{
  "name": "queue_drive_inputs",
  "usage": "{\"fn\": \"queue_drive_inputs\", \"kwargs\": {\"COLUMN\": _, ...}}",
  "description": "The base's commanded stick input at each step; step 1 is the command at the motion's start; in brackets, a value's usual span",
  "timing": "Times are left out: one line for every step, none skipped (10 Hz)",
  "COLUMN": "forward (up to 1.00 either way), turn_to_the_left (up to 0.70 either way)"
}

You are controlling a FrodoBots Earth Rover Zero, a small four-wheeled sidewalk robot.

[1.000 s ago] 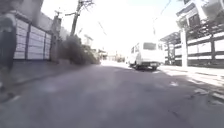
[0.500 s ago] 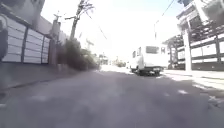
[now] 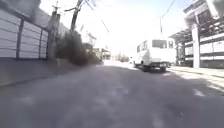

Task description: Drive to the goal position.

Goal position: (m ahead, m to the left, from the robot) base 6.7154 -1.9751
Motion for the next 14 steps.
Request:
{"fn": "queue_drive_inputs", "kwargs": {"forward": 1.0, "turn_to_the_left": -0.01}}
{"fn": "queue_drive_inputs", "kwargs": {"forward": 1.0, "turn_to_the_left": -0.01}}
{"fn": "queue_drive_inputs", "kwargs": {"forward": 1.0, "turn_to_the_left": -0.01}}
{"fn": "queue_drive_inputs", "kwargs": {"forward": 1.0, "turn_to_the_left": -0.01}}
{"fn": "queue_drive_inputs", "kwargs": {"forward": 1.0, "turn_to_the_left": -0.01}}
{"fn": "queue_drive_inputs", "kwargs": {"forward": 1.0, "turn_to_the_left": -0.01}}
{"fn": "queue_drive_inputs", "kwargs": {"forward": 1.0, "turn_to_the_left": -0.01}}
{"fn": "queue_drive_inputs", "kwargs": {"forward": 1.0, "turn_to_the_left": -0.01}}
{"fn": "queue_drive_inputs", "kwargs": {"forward": 1.0, "turn_to_the_left": -0.01}}
{"fn": "queue_drive_inputs", "kwargs": {"forward": 1.0, "turn_to_the_left": -0.01}}
{"fn": "queue_drive_inputs", "kwargs": {"forward": 1.0, "turn_to_the_left": -0.01}}
{"fn": "queue_drive_inputs", "kwargs": {"forward": 1.0, "turn_to_the_left": -0.01}}
{"fn": "queue_drive_inputs", "kwargs": {"forward": 1.0, "turn_to_the_left": -0.01}}
{"fn": "queue_drive_inputs", "kwargs": {"forward": 1.0, "turn_to_the_left": -0.01}}
